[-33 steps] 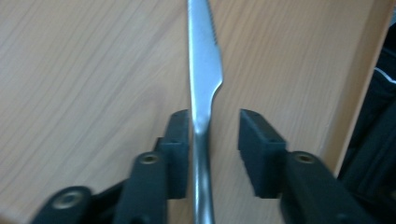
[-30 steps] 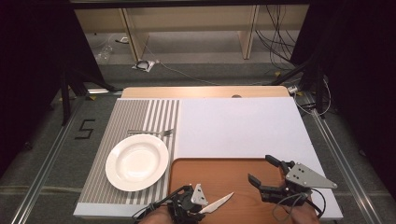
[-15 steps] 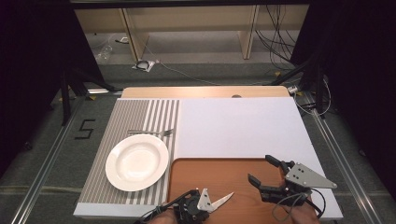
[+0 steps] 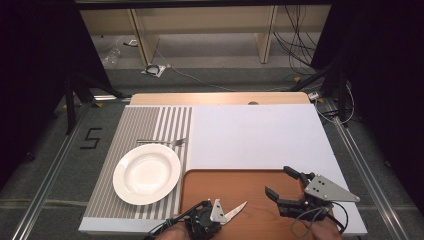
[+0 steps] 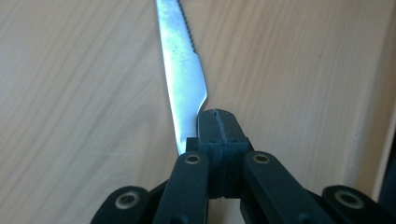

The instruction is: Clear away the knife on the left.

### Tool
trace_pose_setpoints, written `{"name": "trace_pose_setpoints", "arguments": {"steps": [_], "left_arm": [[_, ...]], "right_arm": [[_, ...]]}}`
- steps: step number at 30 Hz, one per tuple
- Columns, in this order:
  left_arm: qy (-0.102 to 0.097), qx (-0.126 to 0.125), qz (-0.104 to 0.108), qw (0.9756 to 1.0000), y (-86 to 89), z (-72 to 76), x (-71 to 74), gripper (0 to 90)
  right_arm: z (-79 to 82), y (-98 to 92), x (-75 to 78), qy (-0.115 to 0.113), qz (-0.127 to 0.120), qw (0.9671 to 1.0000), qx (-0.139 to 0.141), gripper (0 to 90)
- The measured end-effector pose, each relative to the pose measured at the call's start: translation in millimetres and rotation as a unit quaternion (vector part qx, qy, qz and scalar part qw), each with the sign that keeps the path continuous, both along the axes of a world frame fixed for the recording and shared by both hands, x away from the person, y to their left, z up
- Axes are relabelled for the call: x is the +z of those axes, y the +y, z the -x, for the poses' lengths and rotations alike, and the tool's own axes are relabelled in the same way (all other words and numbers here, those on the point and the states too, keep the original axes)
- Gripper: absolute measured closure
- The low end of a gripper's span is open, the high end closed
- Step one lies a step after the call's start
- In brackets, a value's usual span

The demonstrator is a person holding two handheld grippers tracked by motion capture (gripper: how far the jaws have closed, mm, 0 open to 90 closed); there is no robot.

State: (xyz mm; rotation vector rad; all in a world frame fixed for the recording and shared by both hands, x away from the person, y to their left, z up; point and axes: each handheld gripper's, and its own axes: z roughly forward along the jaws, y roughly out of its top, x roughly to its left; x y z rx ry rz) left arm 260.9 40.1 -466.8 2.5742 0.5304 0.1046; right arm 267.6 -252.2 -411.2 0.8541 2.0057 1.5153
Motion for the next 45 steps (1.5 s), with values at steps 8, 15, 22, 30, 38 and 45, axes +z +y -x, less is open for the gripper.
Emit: {"name": "trace_pose_setpoints", "arguments": {"steps": [8, 15, 22, 30, 38, 45], "left_arm": [[0.002, 0.022, -0.002, 0.9998, 9.1, -9.0, 0.5, 89.2], [-0.003, 0.038, -0.004, 0.9993, 16.2, -14.5, 0.3, 89.2], [-0.002, 0.047, -0.009, 0.9989, 21.3, -18.2, 0.8, 89.2], [0.000, 0.051, -0.015, 0.9986, 25.2, -20.8, 1.4, 89.2], [0.001, 0.065, -0.019, 0.9977, 32.7, -25.1, 1.6, 89.2], [0.004, 0.076, -0.023, 0.9968, 40.3, -29.0, 1.8, 89.2]], "right_arm": [[-0.2, -0.1, 0.1, -0.003, 0.000, 1.0000, -0.001, 17.7], [0.0, 0.3, -0.3, -0.001, 0.002, 1.0000, -0.001, 17.7], [0.0, 0.4, -0.3, 0.000, 0.001, 1.0000, -0.001, 17.7], [0.2, 0.5, -0.4, 0.000, 0.003, 1.0000, -0.002, 17.7], [0.1, 0.6, -0.4, 0.000, 0.003, 1.0000, -0.001, 17.7], [0.1, 0.7, -0.5, 0.000, 0.004, 1.0000, -0.002, 17.8]]}}
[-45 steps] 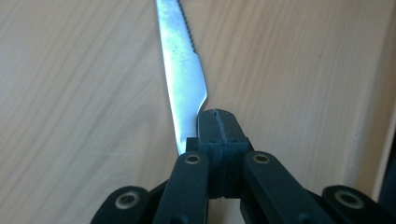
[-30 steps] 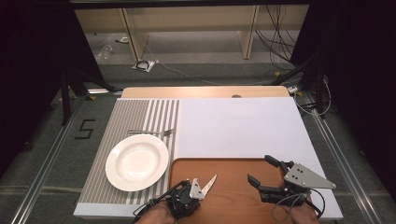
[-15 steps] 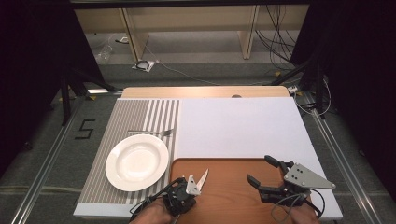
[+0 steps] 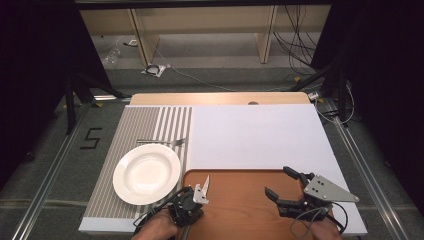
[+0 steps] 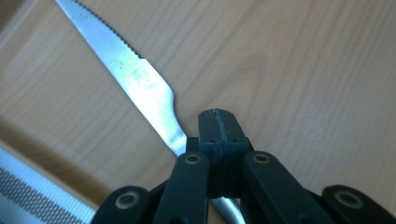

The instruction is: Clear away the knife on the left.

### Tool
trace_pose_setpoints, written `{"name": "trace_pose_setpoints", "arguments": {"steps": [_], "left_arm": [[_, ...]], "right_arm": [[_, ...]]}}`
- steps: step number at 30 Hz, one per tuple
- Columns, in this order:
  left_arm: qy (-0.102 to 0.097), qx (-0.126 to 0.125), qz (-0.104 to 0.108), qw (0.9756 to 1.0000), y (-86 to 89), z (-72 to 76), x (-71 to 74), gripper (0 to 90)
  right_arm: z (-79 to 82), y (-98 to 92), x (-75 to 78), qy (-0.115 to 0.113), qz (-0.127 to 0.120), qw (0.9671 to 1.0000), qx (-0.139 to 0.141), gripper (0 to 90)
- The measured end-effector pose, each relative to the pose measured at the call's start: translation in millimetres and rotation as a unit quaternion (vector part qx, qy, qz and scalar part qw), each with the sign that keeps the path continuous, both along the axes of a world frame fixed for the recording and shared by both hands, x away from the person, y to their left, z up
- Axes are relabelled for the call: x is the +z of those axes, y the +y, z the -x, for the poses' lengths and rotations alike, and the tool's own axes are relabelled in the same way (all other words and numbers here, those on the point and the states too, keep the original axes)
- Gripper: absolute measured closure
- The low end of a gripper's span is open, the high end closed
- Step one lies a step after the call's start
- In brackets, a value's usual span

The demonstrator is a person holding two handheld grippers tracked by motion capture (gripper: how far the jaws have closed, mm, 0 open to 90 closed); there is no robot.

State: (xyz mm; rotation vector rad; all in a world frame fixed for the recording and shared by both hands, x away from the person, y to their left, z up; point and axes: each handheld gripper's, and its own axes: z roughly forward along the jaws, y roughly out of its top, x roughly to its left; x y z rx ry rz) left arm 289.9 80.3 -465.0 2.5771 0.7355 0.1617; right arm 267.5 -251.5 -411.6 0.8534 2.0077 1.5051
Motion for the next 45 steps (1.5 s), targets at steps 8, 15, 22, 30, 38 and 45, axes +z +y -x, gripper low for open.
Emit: {"name": "trace_pose_setpoints", "arguments": {"steps": [8, 15, 22, 30, 38, 45], "left_arm": [[0.003, 0.004, -0.009, 0.9999, 6.8, -2.7, 0.7, 89.2], [0.003, 0.010, -0.012, 0.9999, 10.7, -4.2, 0.7, 89.2], [0.006, 0.020, -0.011, 0.9997, 14.2, -5.3, 0.6, 89.2], [0.015, 0.020, -0.014, 0.9996, 18.4, -6.7, 1.1, 89.1], [0.020, 0.016, -0.010, 0.9996, 18.9, -6.8, 2.1, 85.4], [0.020, 0.032, 0.006, 0.9993, 18.2, -6.7, 7.5, 51.5]], "right_arm": [[0.2, -0.1, 0.2, 0.000, -0.001, 1.0000, 0.000, 17.8], [0.2, -0.2, 0.3, -0.001, 0.000, 1.0000, 0.000, 17.9], [0.2, -0.1, 0.2, 0.000, 0.000, 1.0000, 0.000, 17.9], [0.2, -0.2, 0.3, -0.001, -0.001, 1.0000, -0.001, 17.9], [0.0, -0.4, 0.2, -0.001, -0.001, 1.0000, -0.001, 17.9], [0.0, -0.3, 0.2, -0.001, -0.001, 1.0000, -0.001, 17.9]]}}
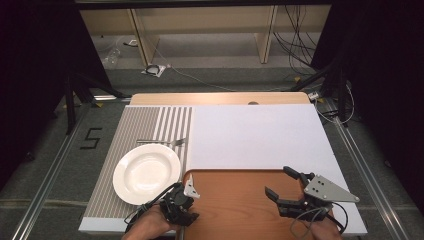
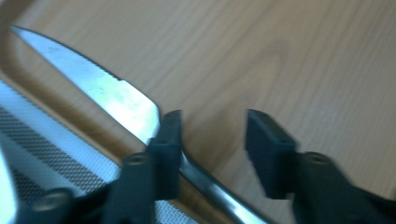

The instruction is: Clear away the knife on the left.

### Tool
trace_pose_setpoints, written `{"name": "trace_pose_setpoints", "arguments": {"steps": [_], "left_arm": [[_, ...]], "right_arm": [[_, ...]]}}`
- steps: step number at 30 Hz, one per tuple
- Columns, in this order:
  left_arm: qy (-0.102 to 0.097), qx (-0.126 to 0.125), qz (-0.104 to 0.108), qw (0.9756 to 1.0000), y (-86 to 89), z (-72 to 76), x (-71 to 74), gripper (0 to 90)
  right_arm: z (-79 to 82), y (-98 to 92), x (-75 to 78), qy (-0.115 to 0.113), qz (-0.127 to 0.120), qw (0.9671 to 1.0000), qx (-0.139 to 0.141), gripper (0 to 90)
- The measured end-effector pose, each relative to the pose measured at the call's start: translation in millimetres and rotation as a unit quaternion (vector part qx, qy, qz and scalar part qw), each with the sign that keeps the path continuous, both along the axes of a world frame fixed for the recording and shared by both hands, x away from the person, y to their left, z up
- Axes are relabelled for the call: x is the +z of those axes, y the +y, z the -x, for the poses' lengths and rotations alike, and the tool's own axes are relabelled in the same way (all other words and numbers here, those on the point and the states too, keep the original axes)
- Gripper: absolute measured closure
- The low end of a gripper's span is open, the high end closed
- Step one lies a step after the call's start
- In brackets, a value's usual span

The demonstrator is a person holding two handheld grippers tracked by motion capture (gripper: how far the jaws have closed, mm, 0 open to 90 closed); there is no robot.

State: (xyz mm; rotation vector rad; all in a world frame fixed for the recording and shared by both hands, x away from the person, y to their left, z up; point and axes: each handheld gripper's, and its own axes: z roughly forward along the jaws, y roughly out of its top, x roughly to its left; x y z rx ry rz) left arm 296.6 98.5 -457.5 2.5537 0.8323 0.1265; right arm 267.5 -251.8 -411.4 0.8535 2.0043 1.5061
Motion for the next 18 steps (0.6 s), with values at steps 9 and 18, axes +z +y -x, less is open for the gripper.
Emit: {"name": "trace_pose_setpoints", "arguments": {"steps": [9, 18], "left_arm": [[-0.017, 0.004, 0.039, 0.9991, 1.5, -0.5, 11.2, 39.7], [-0.046, 0.018, 0.058, 0.9971, 6.4, -1.8, 23.4, 33.2]], "right_arm": [[-0.1, 0.0, -0.1, 0.000, 0.000, 1.0000, 0.000, 17.9], [0.0, -0.2, -0.1, 0.000, 0.000, 1.0000, 0.000, 17.9]]}}
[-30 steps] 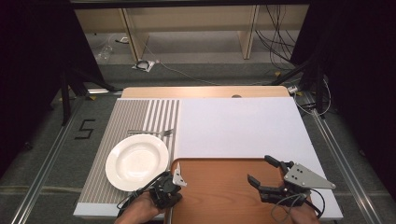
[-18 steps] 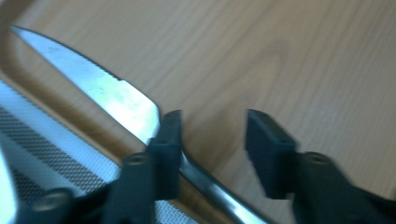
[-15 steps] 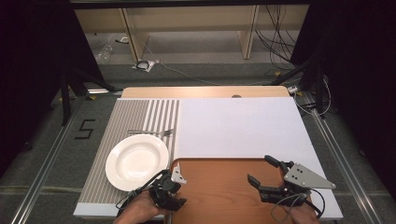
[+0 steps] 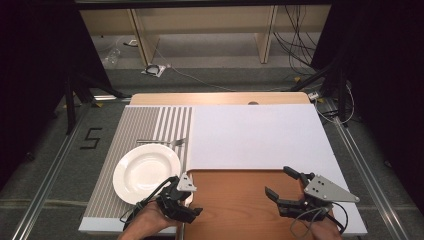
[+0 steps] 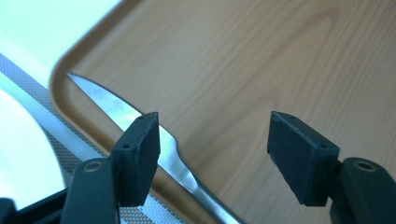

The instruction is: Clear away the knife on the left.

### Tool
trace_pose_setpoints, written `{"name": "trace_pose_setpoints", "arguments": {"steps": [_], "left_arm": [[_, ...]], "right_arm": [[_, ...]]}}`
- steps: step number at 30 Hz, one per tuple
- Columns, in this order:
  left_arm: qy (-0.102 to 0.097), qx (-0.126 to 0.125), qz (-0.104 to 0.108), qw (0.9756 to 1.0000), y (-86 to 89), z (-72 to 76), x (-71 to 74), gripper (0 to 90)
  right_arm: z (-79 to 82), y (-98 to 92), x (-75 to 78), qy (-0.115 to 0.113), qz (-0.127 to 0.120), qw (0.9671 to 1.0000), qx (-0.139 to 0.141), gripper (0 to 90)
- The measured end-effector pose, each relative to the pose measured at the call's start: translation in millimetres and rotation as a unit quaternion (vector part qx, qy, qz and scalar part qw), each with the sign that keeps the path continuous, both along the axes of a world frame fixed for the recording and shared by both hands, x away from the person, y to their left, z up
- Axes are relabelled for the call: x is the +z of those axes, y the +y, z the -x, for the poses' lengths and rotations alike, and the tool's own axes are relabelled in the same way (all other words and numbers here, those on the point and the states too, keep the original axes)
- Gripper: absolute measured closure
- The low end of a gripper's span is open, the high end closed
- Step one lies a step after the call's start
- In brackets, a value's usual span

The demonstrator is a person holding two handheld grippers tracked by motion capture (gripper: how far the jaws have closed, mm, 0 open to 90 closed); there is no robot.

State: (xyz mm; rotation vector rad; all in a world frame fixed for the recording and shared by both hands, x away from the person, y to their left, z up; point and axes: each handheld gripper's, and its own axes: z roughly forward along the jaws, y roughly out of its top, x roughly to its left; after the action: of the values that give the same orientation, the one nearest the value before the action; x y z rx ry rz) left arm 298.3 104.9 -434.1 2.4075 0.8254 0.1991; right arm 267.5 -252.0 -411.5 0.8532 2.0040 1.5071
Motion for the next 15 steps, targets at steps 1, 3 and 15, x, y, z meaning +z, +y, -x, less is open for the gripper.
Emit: {"name": "trace_pose_setpoints", "arguments": {"steps": [1, 3, 15], "left_arm": [[-0.003, 0.003, 0.003, 1.0000, 0.4, -0.1, 1.2, 32.2], [-0.007, 0.006, 0.006, 0.9999, 1.9, -0.6, 3.6, 30.7], [-0.024, 0.030, 0.027, 0.9989, 12.7, -7.9, 12.4, 23.9]], "right_arm": [[0.0, 0.0, 0.0, 0.000, 0.000, 1.0000, 0.000, 17.9], [0.0, 0.1, 0.0, 0.000, 0.000, 1.0000, 0.000, 17.9], [-0.2, -0.6, -0.4, -0.001, -0.001, 1.0000, 0.000, 17.9]]}}
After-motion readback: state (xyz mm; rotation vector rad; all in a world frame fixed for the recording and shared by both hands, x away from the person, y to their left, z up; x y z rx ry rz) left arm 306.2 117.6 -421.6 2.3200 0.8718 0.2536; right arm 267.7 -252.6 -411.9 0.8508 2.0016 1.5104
